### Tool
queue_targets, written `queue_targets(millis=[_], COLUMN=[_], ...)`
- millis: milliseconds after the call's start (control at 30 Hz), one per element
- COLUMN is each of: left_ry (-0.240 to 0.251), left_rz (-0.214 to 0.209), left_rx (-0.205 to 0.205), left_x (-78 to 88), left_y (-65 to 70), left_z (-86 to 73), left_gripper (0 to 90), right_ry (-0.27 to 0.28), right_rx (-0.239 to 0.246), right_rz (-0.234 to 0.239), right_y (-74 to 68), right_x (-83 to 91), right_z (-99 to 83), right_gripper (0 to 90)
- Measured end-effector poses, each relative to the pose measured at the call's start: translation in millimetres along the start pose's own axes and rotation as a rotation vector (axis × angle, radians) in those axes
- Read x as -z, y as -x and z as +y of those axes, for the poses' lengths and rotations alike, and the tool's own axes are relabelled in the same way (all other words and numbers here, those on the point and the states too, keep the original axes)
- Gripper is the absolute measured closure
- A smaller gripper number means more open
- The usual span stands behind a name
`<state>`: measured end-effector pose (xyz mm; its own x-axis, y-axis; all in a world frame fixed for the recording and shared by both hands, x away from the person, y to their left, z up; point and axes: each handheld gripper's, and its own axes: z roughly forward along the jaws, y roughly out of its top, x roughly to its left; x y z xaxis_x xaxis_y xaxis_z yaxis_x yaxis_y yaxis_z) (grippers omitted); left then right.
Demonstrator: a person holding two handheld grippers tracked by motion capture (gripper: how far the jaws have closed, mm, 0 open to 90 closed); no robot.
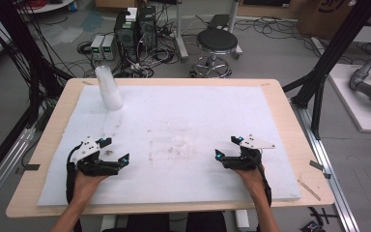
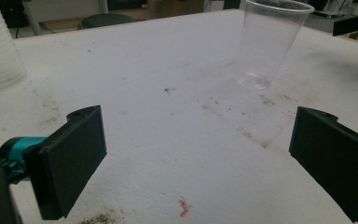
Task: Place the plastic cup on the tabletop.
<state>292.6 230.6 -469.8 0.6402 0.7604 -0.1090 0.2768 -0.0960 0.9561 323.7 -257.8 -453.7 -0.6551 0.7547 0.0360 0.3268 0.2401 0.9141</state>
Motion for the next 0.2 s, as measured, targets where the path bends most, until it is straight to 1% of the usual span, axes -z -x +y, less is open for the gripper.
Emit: queue_targets(millis=[100, 200], left_ry=[-0.003, 0.001], left_rz=[-0.001, -0.002], left_rx=[-0.002, 0.006], left_x=[0.2, 0.2], left_y=[-0.5, -1.1], left_z=[0.0, 0.0], left_gripper=[3.7, 3.8], right_ry=[0.002, 0.004], right_rx=[-0.017, -0.018], right_rz=[0.008, 0.000], right_y=[1.8, 1.7], right_x=[0.5, 0.8], right_z=[-0.3, -0.6], right_gripper=[14.4, 14.5])
